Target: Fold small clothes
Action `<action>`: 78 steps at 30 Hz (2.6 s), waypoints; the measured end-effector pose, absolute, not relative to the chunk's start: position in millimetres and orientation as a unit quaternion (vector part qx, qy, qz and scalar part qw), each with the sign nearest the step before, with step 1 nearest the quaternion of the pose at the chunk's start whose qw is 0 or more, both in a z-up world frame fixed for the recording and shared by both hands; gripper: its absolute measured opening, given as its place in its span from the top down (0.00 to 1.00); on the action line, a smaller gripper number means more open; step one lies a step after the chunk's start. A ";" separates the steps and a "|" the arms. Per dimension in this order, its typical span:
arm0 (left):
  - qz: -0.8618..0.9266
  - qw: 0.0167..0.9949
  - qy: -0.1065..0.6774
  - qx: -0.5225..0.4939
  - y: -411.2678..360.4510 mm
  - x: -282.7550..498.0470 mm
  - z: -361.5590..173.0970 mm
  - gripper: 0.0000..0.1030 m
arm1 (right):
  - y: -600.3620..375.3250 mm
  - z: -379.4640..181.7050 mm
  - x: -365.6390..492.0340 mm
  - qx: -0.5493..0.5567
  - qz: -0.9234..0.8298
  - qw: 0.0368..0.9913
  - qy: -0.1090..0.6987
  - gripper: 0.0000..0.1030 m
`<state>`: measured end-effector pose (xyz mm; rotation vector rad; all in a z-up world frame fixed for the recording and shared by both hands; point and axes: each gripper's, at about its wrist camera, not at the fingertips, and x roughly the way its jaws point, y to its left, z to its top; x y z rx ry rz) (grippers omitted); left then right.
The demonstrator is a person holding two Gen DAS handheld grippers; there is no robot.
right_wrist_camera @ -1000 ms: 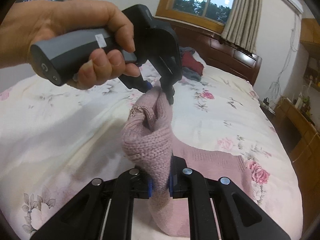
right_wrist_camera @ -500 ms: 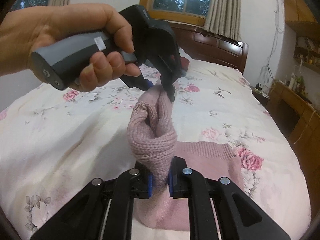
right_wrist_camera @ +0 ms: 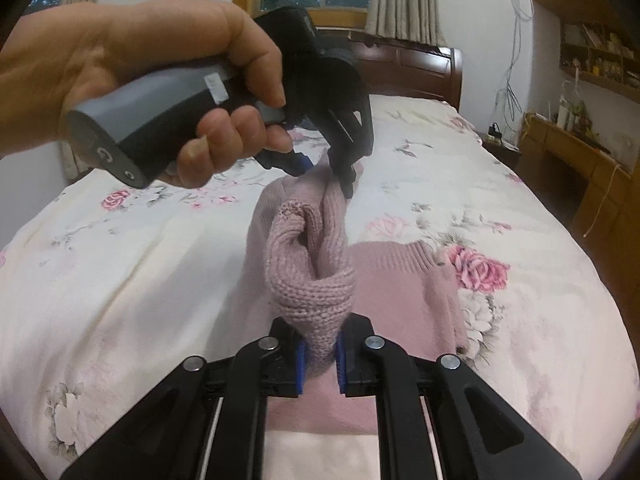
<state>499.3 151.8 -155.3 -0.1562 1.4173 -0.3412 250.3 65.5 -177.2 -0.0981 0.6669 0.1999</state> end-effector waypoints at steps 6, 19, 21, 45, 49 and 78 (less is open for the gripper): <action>-0.147 0.746 0.648 -0.048 116.0 495.9 -169.2 0.79 | 37.6 -189.7 247.9 -0.024 0.087 0.937 0.338 0.90; -0.113 0.769 0.629 -0.015 47.8 475.5 -195.5 0.79 | -10.3 -218.4 238.2 0.017 0.070 0.930 0.361 0.90; -0.107 0.774 0.624 -0.015 40.1 472.3 -202.2 0.79 | -17.3 -224.9 236.8 0.022 0.068 0.927 0.367 0.90; -0.250 0.838 0.440 -0.204 100.3 442.8 -168.8 0.34 | -128.5 -301.1 299.2 0.362 0.265 0.740 0.501 0.40; -0.263 0.832 0.442 -0.208 146.3 423.1 -148.4 0.33 | -127.7 -312.2 317.9 0.386 0.281 0.703 0.528 0.39; -0.351 0.725 0.483 -0.343 200.7 417.9 -216.0 0.51 | -130.7 -255.2 419.9 0.294 0.236 0.754 0.538 0.54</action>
